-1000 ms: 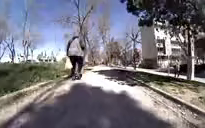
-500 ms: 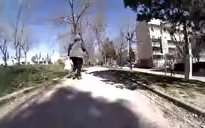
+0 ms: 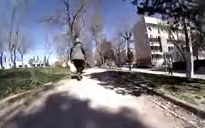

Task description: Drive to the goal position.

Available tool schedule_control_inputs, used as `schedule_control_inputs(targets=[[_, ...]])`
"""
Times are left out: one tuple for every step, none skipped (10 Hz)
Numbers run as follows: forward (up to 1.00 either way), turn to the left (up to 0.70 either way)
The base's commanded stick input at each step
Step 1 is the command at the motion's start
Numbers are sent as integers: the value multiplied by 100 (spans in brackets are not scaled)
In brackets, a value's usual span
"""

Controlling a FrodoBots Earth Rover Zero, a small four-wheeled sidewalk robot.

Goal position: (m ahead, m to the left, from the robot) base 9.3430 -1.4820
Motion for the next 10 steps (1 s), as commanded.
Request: schedule_control_inputs(targets=[[100,0],[100,0],[100,0],[100,0],[100,0],[100,0],[100,0],[100,0],[100,0],[100,0]])
